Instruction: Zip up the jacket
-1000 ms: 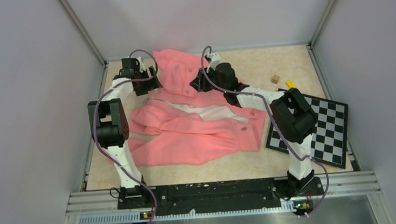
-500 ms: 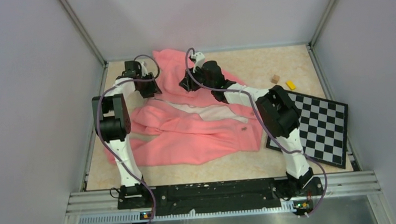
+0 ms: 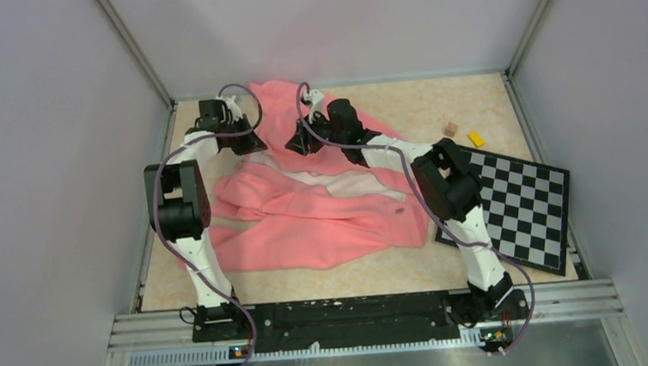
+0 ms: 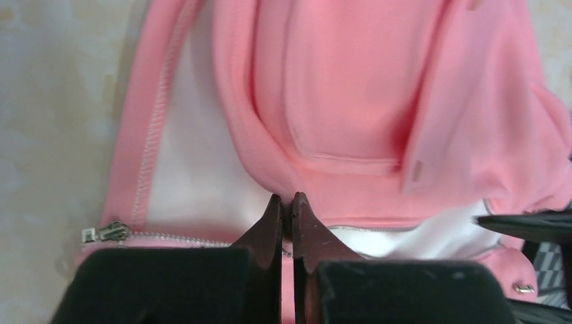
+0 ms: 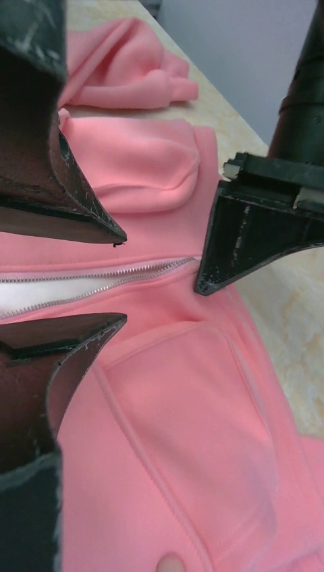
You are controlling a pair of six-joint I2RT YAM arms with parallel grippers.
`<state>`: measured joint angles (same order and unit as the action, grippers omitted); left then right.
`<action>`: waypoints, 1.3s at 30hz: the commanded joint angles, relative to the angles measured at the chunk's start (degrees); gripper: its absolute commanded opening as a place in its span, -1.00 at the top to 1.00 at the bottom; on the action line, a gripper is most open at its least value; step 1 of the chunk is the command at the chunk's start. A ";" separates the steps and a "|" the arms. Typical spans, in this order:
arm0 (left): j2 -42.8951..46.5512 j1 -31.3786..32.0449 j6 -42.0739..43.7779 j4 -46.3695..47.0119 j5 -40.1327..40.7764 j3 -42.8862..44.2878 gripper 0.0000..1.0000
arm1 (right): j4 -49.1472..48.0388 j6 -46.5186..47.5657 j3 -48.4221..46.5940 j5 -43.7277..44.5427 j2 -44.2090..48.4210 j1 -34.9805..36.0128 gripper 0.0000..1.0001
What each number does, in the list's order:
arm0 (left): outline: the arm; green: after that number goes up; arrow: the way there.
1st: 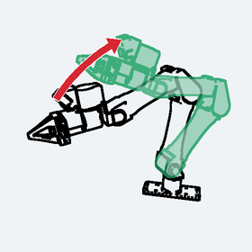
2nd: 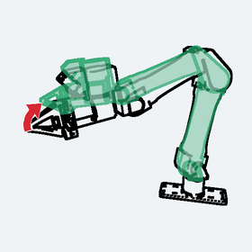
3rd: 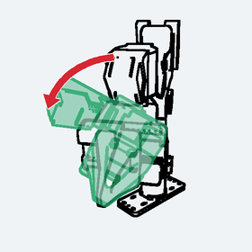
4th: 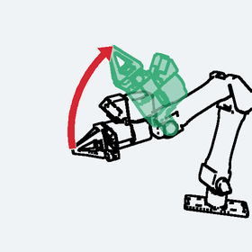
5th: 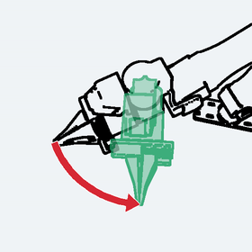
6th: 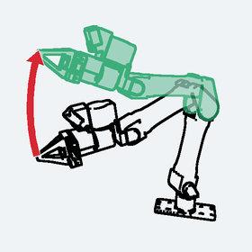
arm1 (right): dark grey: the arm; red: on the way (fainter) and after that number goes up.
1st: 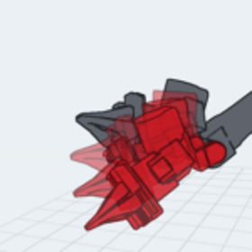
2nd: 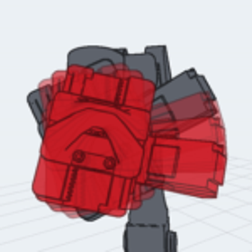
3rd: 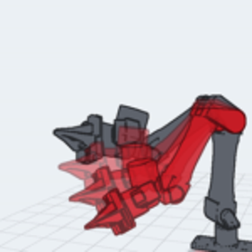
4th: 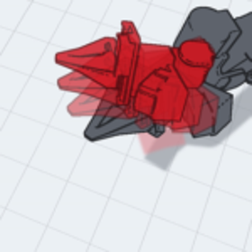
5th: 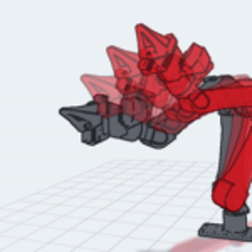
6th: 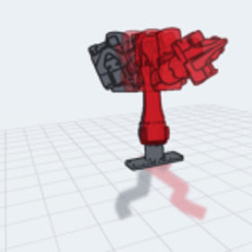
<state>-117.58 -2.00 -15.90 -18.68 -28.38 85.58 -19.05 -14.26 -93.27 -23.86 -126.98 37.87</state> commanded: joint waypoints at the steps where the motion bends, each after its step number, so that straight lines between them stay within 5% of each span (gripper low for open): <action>1: 7.39 0.12 2.16 5.54 -6.95 -1.98 1.00 | -3.34 -1.46 -4.29 -7.29 -2.41 0.37 0.16; 10: 9.59 0.13 3.85 8.04 -15.47 -1.69 1.00 | -3.04 -4.28 -10.46 -9.94 -7.46 0.28 0.09; 25: 12.54 0.41 7.94 13.66 -18.14 -7.82 1.00 | -6.01 -12.04 -15.12 -11.56 -12.73 -0.60 -0.05; 35: 13.07 0.80 7.69 11.66 -16.32 -7.26 1.00 | -7.30 -14.12 -18.26 -12.33 -15.35 -0.51 0.10; 39: 13.70 1.18 7.42 11.20 -16.36 -6.96 0.99 | -7.47 -14.35 -18.74 -12.26 -15.82 -0.56 0.47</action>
<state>-107.83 -1.67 -8.80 -7.70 -43.62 77.97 -23.29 -28.12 -108.90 -35.99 -142.10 37.60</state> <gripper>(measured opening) 0.016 0.380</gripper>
